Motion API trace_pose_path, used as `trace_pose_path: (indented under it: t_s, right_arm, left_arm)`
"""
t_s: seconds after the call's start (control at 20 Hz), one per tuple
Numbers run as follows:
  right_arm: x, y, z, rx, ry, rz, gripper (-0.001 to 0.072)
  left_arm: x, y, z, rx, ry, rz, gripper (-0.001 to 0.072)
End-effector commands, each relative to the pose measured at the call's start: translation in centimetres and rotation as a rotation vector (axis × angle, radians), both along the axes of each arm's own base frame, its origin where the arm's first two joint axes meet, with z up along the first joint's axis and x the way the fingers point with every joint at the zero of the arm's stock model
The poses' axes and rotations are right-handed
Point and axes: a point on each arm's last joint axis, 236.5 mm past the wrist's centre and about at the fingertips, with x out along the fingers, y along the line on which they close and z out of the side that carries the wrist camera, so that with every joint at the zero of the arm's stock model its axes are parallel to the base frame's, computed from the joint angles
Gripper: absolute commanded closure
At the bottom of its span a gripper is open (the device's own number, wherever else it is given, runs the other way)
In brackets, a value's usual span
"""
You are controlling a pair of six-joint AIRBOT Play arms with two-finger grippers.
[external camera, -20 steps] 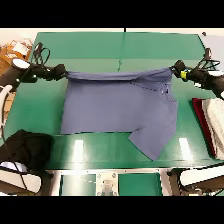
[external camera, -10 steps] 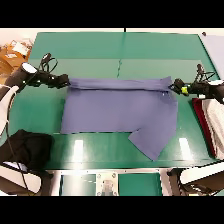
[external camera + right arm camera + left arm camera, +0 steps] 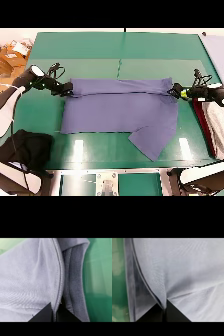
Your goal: Fold the shirts.
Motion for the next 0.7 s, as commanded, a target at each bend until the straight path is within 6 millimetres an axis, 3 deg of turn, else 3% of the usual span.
trace_pose_path:
  t_s: [0.0, 0.1, 0.15, 0.2, 0.25, 0.3, 0.45, 0.5, 0.55, 0.6, 0.65]
  right_arm:
    - [-0.1, 0.1, -0.1, 0.002, 0.004, 0.002, 0.0694]
    - [-0.1, 0.1, -0.1, 0.003, 0.004, 0.003, 0.0682]
    - [0.0, 0.0, 0.1, 0.004, 0.002, 0.006, 0.0539]
    - [0.0, -0.2, 0.6, 0.005, -0.002, 0.016, 0.0413]
    - [-0.1, -0.8, 1.5, 0.005, -0.004, 0.034, 0.0379]
    - [-0.6, -1.8, 2.6, 0.006, 0.014, 0.043, 0.0379]
    - [-3.9, -5.4, 4.4, 0.017, 0.131, 0.005, 0.0408]
    - [-5.1, -6.0, 5.1, 0.042, 0.153, -0.008, 0.0565]
    - [-6.3, -6.4, 5.9, 0.067, 0.169, -0.019, 0.0647]
    - [-7.5, -6.5, 6.6, 0.084, 0.181, -0.032, 0.0694]
    - [-8.5, -6.4, 7.1, 0.092, 0.186, -0.046, 0.0694]
  left_arm:
    - [-1.1, 0.0, -0.6, 0.009, 0.059, 0.009, 0.0687]
    - [-0.7, 0.2, -0.5, 0.012, 0.044, 0.017, 0.0686]
    - [-0.6, 0.2, -0.3, 0.018, 0.042, 0.01, 0.0609]
    - [-0.8, 0.2, 0.2, 0.02, 0.046, -0.002, 0.0262]
    - [-0.9, 0.1, 0.8, 0.016, 0.054, -0.017, 0.0066]
    - [-1.1, 0.0, 1.5, 0.016, 0.064, -0.04, 0.0064]
    - [-1.9, 1.3, 3.7, 0.082, 0.122, -0.072, 0.0067]
    - [-2.2, 1.9, 4.3, 0.11, 0.144, -0.081, 0.0229]
    - [-2.9, 2.4, 4.9, 0.134, 0.169, -0.107, 0.0568]
    - [-3.6, 2.4, 5.4, 0.136, 0.193, -0.13, 0.0687]
    - [-4.4, 2.3, 5.7, 0.13, 0.225, -0.141, 0.0688]
